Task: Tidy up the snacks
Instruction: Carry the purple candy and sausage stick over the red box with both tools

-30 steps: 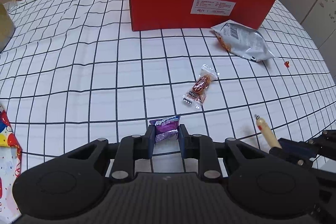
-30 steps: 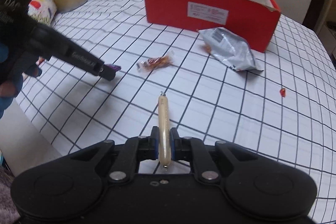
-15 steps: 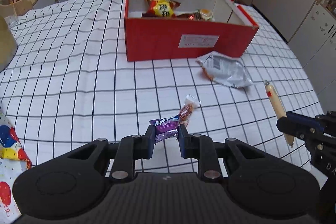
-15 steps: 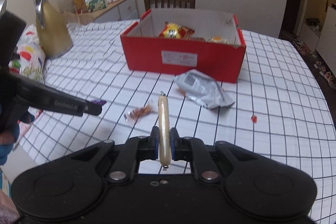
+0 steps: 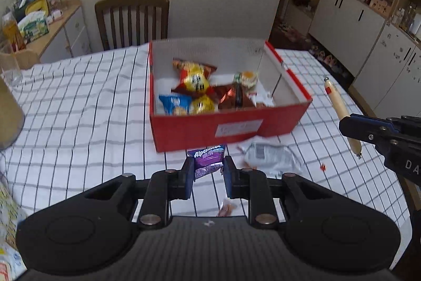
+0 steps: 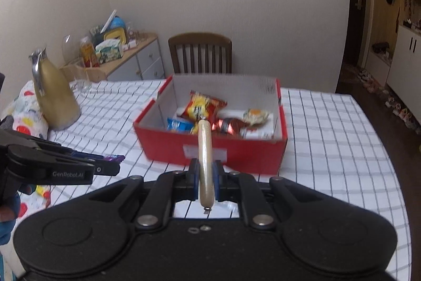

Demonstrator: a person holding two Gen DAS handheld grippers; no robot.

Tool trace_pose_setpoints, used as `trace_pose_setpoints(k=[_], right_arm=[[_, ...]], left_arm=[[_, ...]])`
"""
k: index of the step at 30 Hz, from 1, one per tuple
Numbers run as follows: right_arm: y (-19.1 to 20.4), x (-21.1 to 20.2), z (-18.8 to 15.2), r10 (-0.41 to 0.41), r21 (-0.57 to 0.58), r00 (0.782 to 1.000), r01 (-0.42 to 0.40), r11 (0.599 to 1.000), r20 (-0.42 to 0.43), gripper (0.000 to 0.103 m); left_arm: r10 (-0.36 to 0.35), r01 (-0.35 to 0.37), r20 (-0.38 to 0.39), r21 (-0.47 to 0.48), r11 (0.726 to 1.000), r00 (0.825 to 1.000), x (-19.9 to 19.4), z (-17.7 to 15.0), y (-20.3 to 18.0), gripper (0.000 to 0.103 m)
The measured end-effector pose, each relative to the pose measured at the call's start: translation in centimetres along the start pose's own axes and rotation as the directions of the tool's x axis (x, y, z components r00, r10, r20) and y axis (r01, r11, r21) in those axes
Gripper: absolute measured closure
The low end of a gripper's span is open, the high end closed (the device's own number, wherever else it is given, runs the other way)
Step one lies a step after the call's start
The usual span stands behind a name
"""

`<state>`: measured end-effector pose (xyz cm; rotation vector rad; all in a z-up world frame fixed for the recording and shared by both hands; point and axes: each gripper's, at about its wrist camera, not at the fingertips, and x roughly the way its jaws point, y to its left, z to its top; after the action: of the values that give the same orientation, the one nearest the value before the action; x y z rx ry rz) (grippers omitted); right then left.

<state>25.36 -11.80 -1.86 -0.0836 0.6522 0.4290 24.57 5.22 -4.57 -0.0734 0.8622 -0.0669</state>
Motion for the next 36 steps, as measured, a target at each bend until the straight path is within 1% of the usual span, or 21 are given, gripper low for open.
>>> trace_pose_setpoints(k=[5,9,15,22,27,31,36], right_arm=[[-1.2,1.2,2.5,-0.011,0.016,1.000,0.010,1.000,0.029,0.094],[-2.3,2.5,4.5,-0.014,0.028,0.999,0.013,1.000,0.031,0.094],[-3.9,5.0,6.6,-0.029,0.040,0.999,0.029,0.999,0.020,0.094],[-5.5,7.8,8.1,-0.040,0.053,0.999,0.039,0.998,0.002,0.094],[-6.1,10.2,8.7,-0.046,0.052,0.999,0.047,0.998,-0.028,0.094],[-6.5,12.2,8.7,-0.052,0.051,0.997,0.055,0.997,-0.060,0.094],[-6.9,14.5,8.2,-0.057,0.038,0.993,0.061,0.997,-0.106,0.094]], left_arm=[[-0.002,0.002,0.033,0.007,1.000,0.999,0.4,2.9,-0.2,0.081],[0.007,-0.008,0.046,0.012,1.000,0.999,1.3,5.0,-0.2,0.081],[0.024,-0.023,0.039,-0.017,1.000,0.999,3.3,8.0,0.3,0.081],[0.054,-0.054,0.043,-0.019,0.998,0.998,5.5,10.8,0.2,0.081],[0.079,-0.078,0.020,-0.019,0.997,0.997,7.7,12.0,0.0,0.081],[0.083,-0.084,-0.018,-0.039,0.996,0.996,9.8,12.4,0.4,0.081],[0.108,-0.111,-0.064,-0.044,0.993,0.992,12.5,12.5,1.0,0.081]])
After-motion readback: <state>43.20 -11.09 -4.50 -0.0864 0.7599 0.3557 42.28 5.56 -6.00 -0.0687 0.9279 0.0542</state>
